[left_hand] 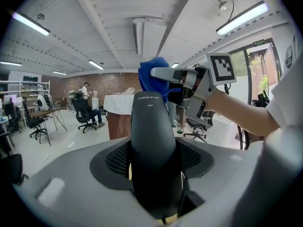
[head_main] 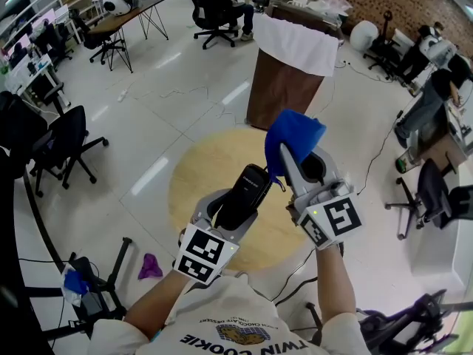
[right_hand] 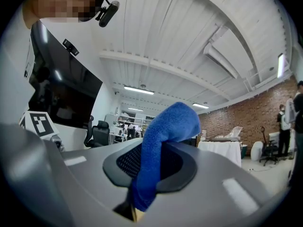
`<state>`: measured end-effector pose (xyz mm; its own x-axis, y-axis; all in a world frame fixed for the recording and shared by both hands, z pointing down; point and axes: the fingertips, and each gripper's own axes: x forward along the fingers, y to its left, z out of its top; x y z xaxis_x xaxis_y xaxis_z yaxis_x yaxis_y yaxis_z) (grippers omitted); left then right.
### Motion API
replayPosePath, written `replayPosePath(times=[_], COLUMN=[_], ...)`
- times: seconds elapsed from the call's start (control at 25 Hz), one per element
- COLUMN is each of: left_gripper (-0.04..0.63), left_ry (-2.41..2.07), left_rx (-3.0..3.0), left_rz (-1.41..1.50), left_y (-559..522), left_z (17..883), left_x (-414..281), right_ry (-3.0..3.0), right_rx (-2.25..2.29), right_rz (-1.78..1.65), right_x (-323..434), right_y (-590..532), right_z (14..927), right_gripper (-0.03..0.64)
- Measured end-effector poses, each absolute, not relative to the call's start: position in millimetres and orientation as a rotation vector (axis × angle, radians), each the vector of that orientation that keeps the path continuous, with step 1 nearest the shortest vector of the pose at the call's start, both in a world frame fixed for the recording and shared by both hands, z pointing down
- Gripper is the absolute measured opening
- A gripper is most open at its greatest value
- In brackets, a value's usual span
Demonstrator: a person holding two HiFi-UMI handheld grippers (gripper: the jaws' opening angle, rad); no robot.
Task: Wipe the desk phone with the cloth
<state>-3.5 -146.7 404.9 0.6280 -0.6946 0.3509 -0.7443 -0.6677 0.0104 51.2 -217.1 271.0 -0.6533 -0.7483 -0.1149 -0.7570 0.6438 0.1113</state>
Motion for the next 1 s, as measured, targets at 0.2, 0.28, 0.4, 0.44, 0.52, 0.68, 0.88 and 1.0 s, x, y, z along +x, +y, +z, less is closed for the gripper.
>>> replayPosePath(times=[0.2,0.28,0.4,0.44,0.52,0.68,0.88,1.0], left_gripper=[0.264,0.264,0.264,0.264,0.264,0.264,0.264,0.264], left_ry=[-1.201,-1.202,-1.21,-1.211,-1.213,-1.212,-1.218,-1.234], left_rx=[2.716,2.726,2.74,2.743,2.744,2.754,2.761,2.753], left_rz=[0.501,0.51,0.529,0.534,0.539,0.544,0.569,0.585], left_y=[-144,-142,-140,-141,-141,-140,-139,-141], left_z=[403,403,404,404,404,402,403,405], left_x=[0,1,1,1,1,2,3,0], right_ry=[2.834,2.857,2.91,2.929,2.964,3.01,3.094,3.155], right_rx=[-1.26,-1.25,-1.231,-1.222,-1.199,-1.161,-1.169,-1.17], right_rz=[0.233,0.236,0.234,0.231,0.223,0.224,0.241,0.28], right_x=[43,38,29,26,20,6,-13,-24], right_y=[-227,-231,-238,-240,-243,-247,-248,-242], right_z=[268,269,272,273,272,265,268,274], right_gripper=[0.058,0.058,0.058,0.058,0.058,0.058,0.058,0.058])
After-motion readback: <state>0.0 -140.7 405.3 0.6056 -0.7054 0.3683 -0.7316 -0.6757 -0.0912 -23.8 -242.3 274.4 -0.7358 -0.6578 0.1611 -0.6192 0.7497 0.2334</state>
